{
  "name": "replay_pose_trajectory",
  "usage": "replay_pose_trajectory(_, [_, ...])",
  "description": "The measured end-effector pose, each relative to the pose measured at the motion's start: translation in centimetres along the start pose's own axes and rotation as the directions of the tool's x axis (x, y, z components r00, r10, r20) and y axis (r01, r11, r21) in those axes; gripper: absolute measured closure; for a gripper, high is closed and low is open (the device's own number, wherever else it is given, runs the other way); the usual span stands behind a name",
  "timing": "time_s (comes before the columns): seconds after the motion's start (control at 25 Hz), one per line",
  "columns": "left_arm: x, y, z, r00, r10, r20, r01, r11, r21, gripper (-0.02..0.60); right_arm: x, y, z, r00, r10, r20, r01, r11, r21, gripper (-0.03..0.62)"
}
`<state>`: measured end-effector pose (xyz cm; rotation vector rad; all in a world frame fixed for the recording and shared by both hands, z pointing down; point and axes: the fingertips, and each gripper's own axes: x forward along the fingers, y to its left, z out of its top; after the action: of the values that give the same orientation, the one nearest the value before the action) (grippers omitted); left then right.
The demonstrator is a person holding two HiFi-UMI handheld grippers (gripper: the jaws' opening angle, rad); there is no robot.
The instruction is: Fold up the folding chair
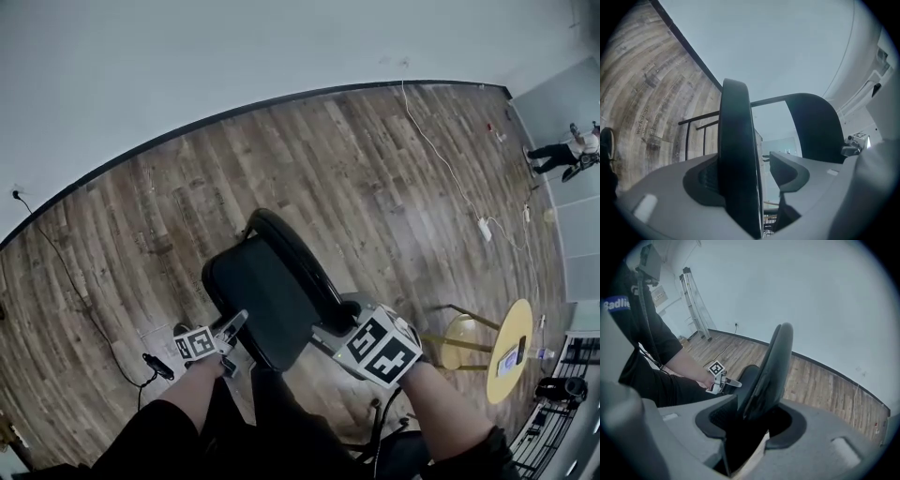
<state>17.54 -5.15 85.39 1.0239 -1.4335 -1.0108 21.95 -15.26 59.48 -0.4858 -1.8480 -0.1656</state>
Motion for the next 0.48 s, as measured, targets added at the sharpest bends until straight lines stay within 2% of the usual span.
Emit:
replay_pose_trajectory(0.16, [1.1,-2.5,-0.1,1.0,-0.027,-0.014,0.028,0.999,0.017,0.318,-0.5,0.2,0.3,1.0,-0.015,-0.018,0.015,1.0,-0.004,0.425])
replay_pose_trajectory(0.48, [4.8,-8.3,-0.2,0.997,-0.049,-0.053,0.054,0.995,0.089,0.298,-1.3,0.5,1.1,0.999,-0.036,-0.019,0.036,0.999,-0.001,0.421])
